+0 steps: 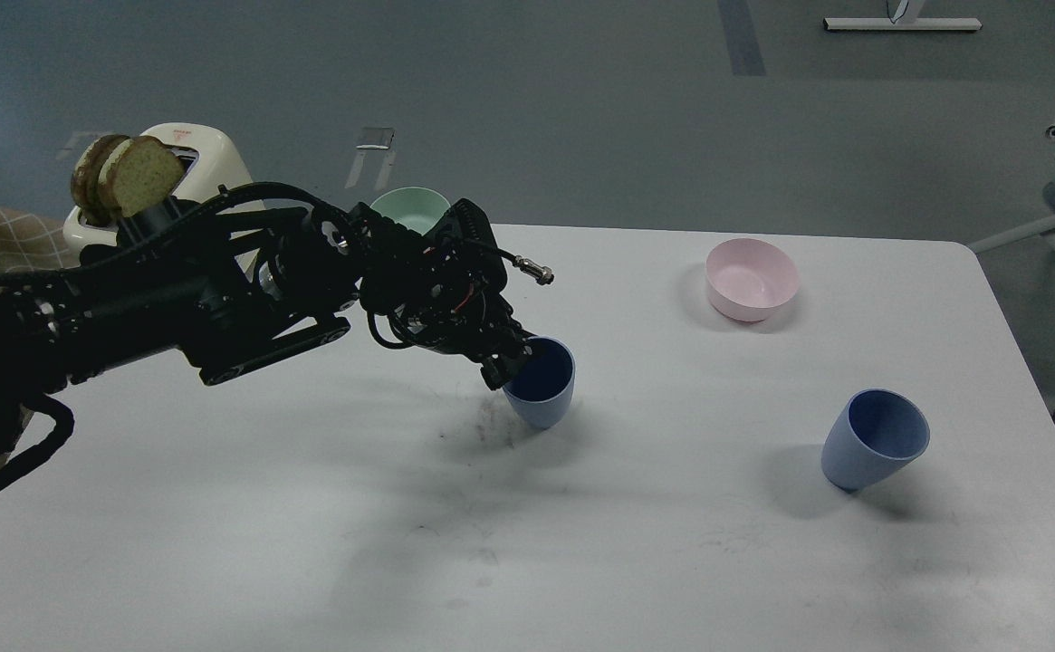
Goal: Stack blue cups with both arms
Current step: 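Carry the blue cup with the left gripper to the table center, then set the cup upright and open the left gripper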
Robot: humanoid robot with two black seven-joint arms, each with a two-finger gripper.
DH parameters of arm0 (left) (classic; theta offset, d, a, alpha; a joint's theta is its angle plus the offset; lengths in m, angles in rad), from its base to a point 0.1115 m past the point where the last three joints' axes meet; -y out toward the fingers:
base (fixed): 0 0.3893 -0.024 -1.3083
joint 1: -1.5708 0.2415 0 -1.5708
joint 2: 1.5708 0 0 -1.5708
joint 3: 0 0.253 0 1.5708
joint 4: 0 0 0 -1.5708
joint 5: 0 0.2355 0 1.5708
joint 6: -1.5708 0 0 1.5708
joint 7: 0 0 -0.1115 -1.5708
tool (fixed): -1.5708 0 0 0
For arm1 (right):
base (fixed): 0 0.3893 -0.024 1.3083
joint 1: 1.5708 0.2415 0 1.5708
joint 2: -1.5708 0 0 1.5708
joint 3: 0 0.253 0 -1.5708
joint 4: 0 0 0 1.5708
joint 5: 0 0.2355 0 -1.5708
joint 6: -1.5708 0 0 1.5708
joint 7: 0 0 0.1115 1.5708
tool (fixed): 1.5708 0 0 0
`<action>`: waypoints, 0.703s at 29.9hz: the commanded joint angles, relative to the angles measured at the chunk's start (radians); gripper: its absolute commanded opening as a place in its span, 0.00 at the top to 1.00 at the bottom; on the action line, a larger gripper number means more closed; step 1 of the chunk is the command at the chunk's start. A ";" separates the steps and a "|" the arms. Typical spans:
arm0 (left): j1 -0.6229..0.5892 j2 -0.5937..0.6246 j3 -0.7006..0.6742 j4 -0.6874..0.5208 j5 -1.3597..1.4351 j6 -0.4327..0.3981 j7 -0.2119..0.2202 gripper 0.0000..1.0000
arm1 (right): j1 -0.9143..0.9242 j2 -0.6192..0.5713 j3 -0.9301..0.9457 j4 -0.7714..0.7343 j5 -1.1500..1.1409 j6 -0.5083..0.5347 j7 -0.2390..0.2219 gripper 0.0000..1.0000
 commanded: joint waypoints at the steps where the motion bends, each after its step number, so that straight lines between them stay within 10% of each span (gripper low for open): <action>1: 0.003 -0.001 0.000 0.009 0.000 0.000 0.000 1.00 | 0.000 0.000 0.000 -0.001 0.000 0.000 0.004 0.00; 21: -0.003 0.008 -0.011 0.007 -0.080 0.008 0.000 0.43 | -0.052 -0.018 0.024 -0.001 0.046 0.000 0.004 0.00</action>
